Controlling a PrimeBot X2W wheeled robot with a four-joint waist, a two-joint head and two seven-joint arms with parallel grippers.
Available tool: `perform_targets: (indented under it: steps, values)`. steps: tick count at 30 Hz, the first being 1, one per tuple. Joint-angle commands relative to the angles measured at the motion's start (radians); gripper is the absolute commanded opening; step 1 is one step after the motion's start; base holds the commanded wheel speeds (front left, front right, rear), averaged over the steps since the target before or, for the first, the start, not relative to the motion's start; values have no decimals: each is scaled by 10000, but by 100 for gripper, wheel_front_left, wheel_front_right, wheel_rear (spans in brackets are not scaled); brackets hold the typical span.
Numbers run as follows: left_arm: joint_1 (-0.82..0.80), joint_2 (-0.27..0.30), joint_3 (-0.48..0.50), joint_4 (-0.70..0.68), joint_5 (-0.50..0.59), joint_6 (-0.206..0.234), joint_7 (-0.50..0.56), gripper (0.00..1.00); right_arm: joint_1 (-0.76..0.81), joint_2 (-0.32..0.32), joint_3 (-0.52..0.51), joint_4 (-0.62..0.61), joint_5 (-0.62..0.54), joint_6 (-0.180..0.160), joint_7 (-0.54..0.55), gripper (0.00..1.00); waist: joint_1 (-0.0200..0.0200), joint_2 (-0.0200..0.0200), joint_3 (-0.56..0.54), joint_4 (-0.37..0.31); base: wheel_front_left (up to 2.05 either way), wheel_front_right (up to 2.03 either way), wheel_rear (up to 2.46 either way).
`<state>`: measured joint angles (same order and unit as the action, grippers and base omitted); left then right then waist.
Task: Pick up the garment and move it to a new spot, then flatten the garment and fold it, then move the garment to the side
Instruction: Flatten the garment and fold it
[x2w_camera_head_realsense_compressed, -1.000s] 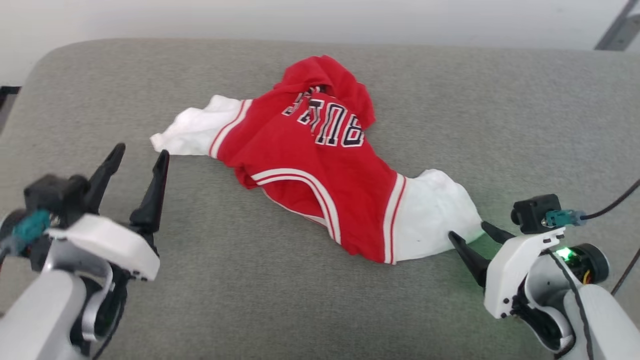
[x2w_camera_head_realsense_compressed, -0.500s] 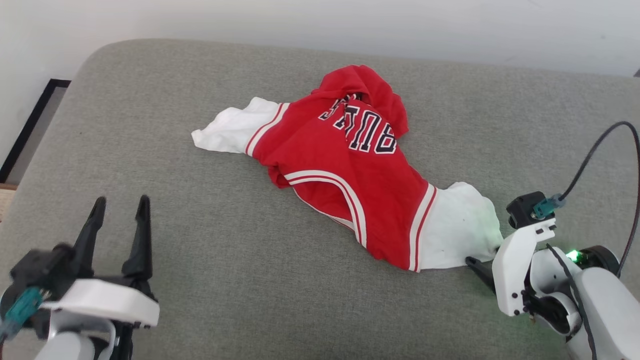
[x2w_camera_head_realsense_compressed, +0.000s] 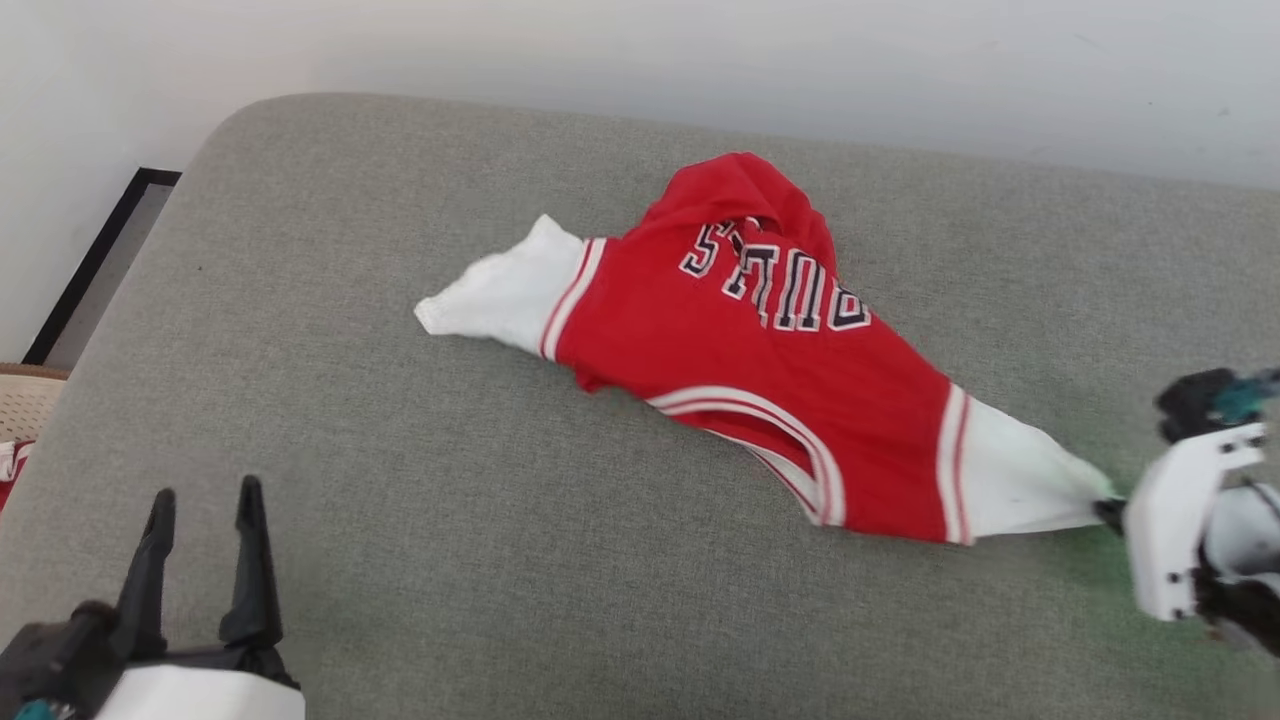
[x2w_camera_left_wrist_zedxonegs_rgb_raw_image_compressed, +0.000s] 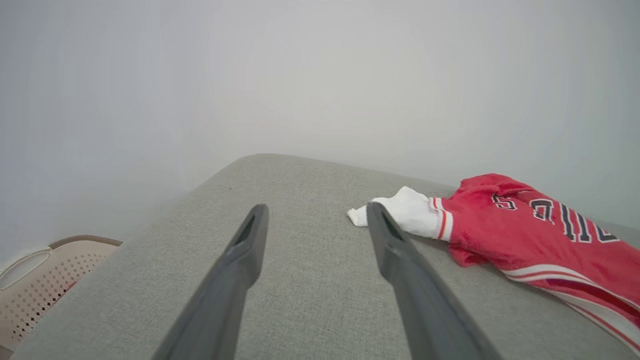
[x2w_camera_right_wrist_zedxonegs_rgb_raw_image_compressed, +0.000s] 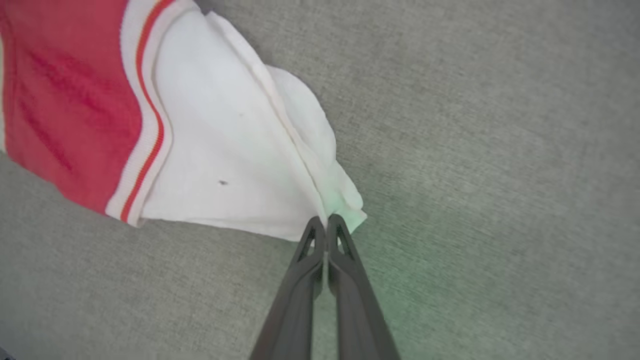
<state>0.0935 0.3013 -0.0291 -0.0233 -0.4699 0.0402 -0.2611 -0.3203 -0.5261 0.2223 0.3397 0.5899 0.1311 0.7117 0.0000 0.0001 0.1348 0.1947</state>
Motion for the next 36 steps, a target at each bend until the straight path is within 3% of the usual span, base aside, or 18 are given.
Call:
perform_targets:
  steps: [1, 10, 17, 19, 20, 21, 28, 36]
  values:
    - [193, -168, 213, -54, 190, -151, -54, 100, 216, -278, -260, -153, 119, -7, 151, 0, 0, -1, 3, -15, 0, 0, 0]
    - [272, -1023, 1025, 29, 847, -948, -54, 100, 723, -1323, -2052, -98, -71, -7, 872, 0, 0, -1, 171, 2, 0, 0, 0]
    - [75, -1406, 1285, 166, 1208, -1349, -55, 100, 431, -956, -2368, 542, -405, -7, 628, 0, 0, -1, 355, 15, 0, 0, 0]
    - [-41, -1487, 1270, 212, 1290, -1444, -55, 100, 298, -828, -2349, 735, -525, -7, 435, 39, 0, -1, 413, 3, 0, 0, 0]
    - [-97, -1473, 1249, 245, 1358, -1466, -55, 100, 262, -771, -2315, 810, -570, -7, 375, 81, 0, -1, 436, -10, 0, 0, 0]
    - [-158, -1459, 1240, 276, 1391, -1504, -55, 100, 205, -700, -2317, 852, -572, -7, 275, 100, 0, -1, 454, -31, 0, 0, 0]
    - [-497, -1211, 1101, 491, 1339, -1624, -54, 100, 27, -471, -2228, 605, -601, -7, -197, 100, 0, -1, 508, -349, 0, 0, 0]
    - [-1188, -407, 656, 651, 814, -1696, 673, 100, 472, 166, -2591, -685, -636, -7, -1274, 100, 0, -1, 479, -1055, 0, 0, 0]
